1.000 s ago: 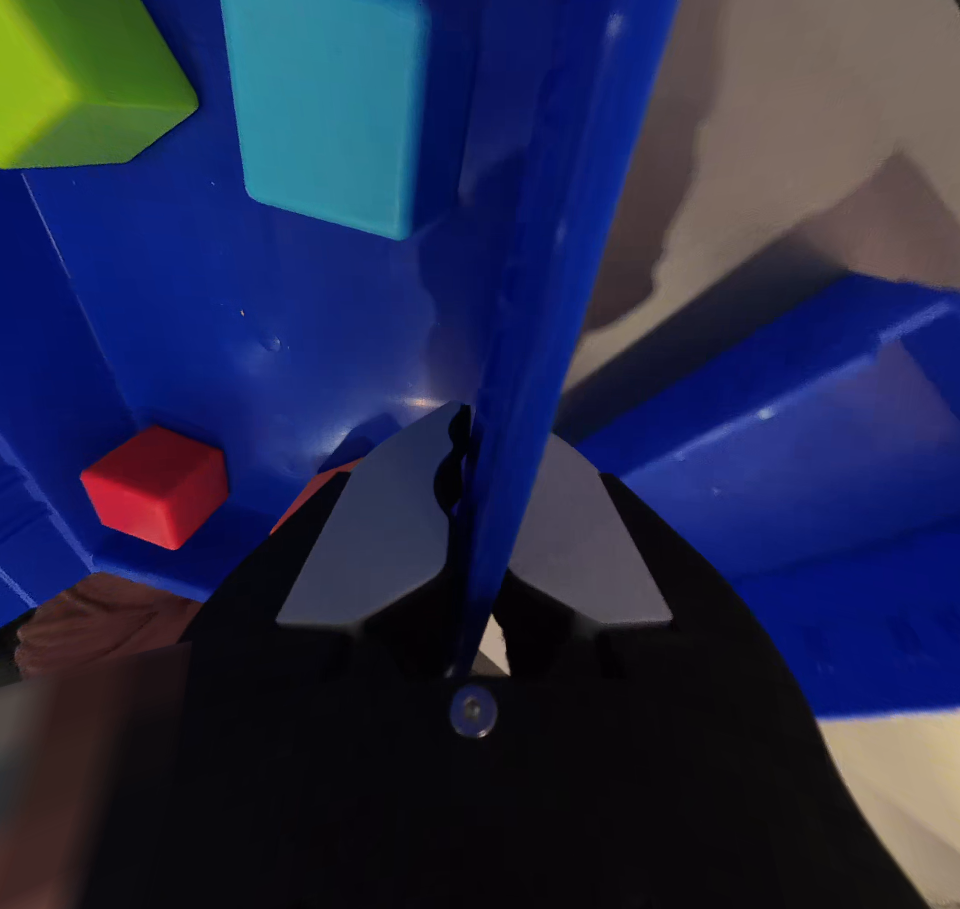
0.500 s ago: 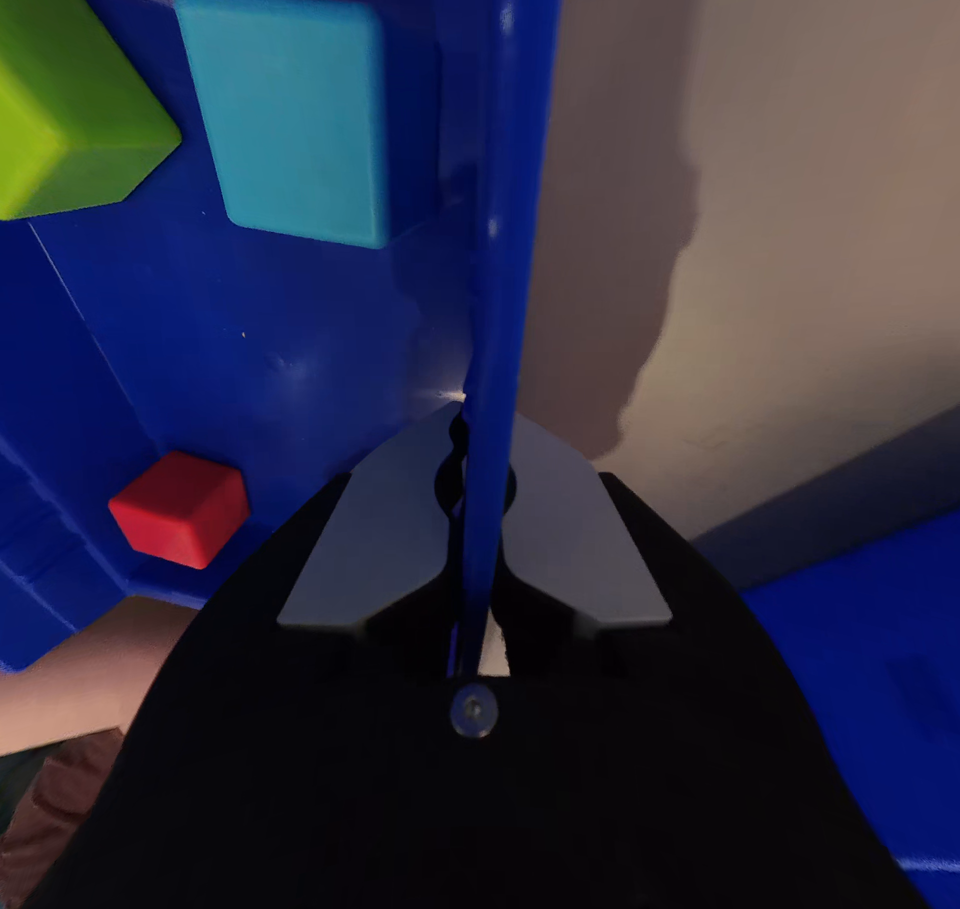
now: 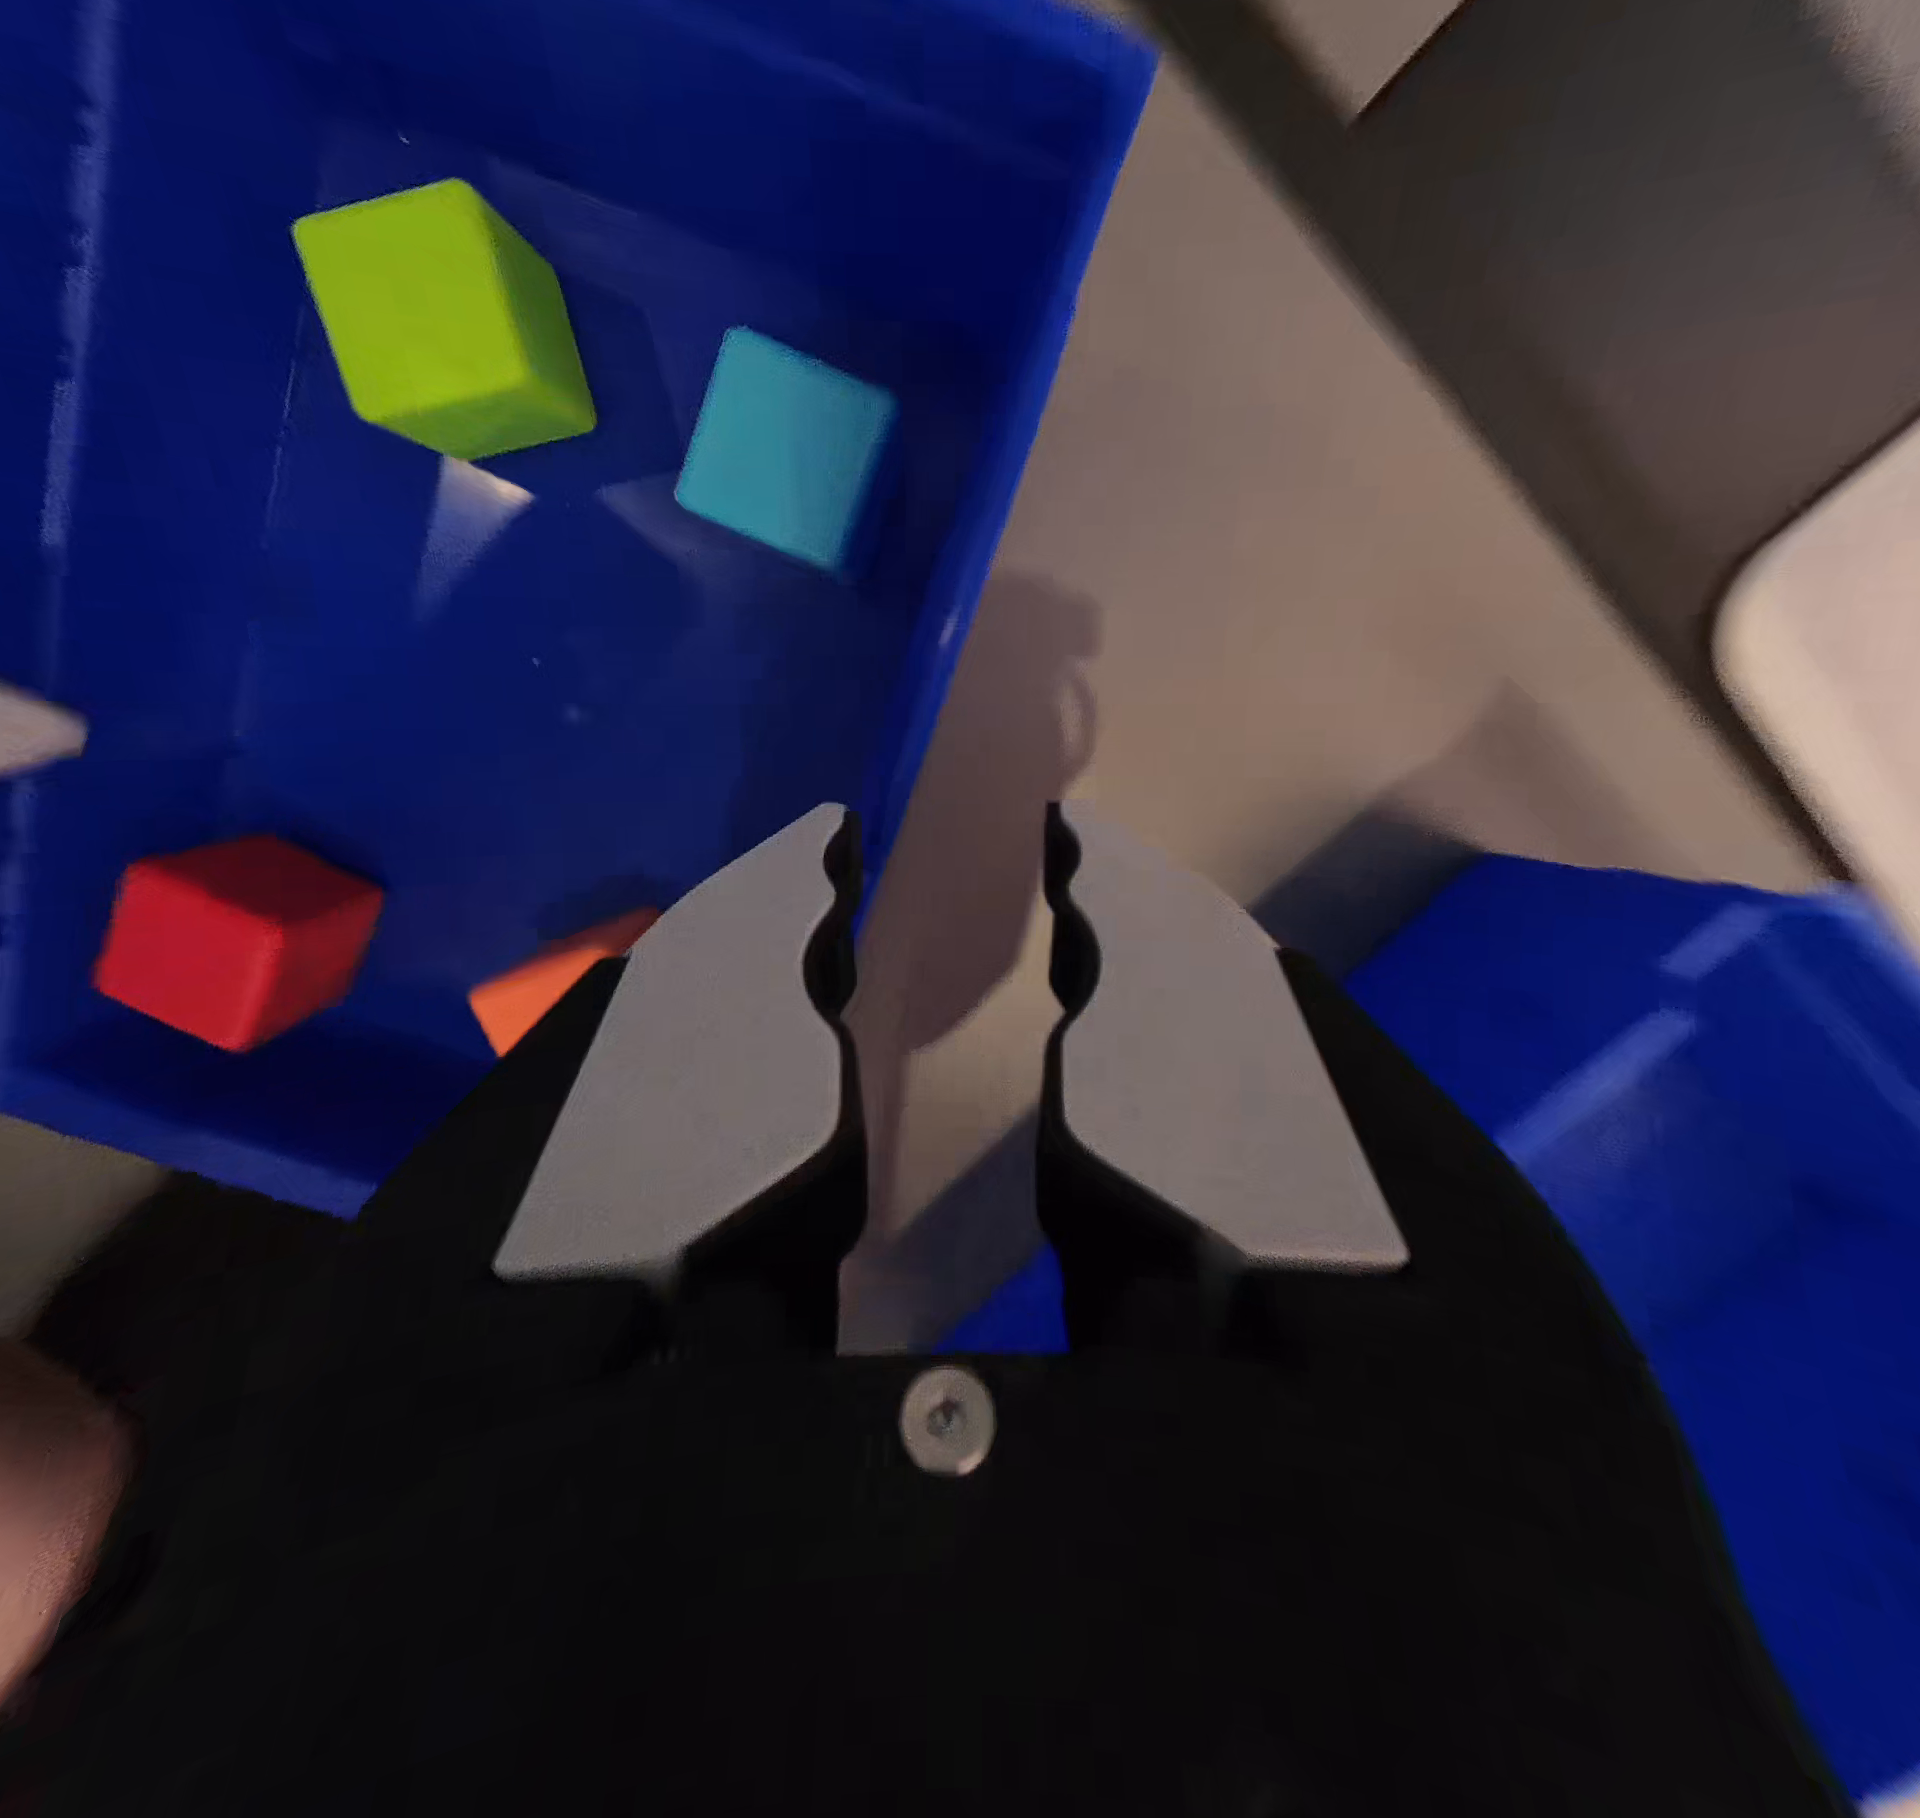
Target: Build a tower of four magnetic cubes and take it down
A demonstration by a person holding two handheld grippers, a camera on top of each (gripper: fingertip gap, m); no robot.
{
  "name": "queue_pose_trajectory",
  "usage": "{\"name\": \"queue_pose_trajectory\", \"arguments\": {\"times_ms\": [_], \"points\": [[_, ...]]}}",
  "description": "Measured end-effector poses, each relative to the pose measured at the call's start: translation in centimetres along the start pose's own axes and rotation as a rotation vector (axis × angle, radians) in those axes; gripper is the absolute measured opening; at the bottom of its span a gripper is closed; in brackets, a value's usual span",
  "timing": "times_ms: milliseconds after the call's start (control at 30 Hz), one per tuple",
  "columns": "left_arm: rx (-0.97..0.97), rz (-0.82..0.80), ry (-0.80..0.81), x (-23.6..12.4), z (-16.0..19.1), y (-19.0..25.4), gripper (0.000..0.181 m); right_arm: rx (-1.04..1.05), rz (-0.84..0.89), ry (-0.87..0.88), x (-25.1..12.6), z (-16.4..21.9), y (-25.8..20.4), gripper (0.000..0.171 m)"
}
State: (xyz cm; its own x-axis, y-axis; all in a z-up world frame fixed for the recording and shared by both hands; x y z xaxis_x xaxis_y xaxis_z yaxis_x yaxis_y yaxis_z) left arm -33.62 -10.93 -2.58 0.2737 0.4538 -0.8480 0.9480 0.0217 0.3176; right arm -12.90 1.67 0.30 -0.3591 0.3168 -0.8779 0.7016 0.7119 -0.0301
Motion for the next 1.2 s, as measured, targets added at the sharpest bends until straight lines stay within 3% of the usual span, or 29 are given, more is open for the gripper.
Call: {"name": "queue_pose_trajectory", "arguments": {"times_ms": [100, 233, 367, 500, 633, 867, 1100, 1200], "points": [[0.056, -0.072, -0.102, 1.2, 0.7, -0.1, 0.065, -0.155, 0.115, 0.154, -5.3, 1.9, 1.3, 0.035], [0.103, -0.082, -0.146, 2.7, 0.4, 0.2, 0.032, -0.166, 0.233, 0.278, -10.9, 7.6, 6.1, 0.040], [0.234, -0.168, -0.135, 3.5, -0.8, 0.1, 0.034, 0.008, 0.309, 0.243, -13.5, 14.1, 14.1, 0.043], [0.321, -0.157, -0.069, 4.4, -2.5, 0.0, 0.032, 0.179, 0.280, 0.155, -13.5, 19.9, 20.5, 0.046], [0.437, -0.219, -0.030, 5.2, -4.0, -0.3, 0.033, 0.276, 0.198, 0.149, -12.9, 23.2, 23.2, 0.048], [0.513, -0.248, -0.032, 6.1, -4.8, 1.0, 0.034, 0.382, 0.142, 0.232, -13.2, 23.2, 23.4, 0.058], [0.536, -0.177, -0.030, 6.6, -5.0, 3.0, 0.038, 0.434, 0.093, 0.045, -9.8, 23.0, 22.6, 0.061], [0.493, -0.129, 0.022, 5.2, -5.2, 3.7, 0.048, 0.411, 0.140, -0.078, -8.3, 23.2, 22.9, 0.039]]}}
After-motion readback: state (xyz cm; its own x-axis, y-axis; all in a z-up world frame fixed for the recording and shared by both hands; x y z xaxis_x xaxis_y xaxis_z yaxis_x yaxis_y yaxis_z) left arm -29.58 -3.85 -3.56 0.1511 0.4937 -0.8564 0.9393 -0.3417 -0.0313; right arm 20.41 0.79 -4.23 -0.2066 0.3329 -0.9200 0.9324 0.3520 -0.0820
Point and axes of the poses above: each gripper's, where its closed fingertips meet, x out along the fingers, z out of its underside, y = z × x across the jaws, the point moved 7 cm from there along -x, back along the fingers, and after that the axes turned 8 degrees about y, right-handed, at the moved point
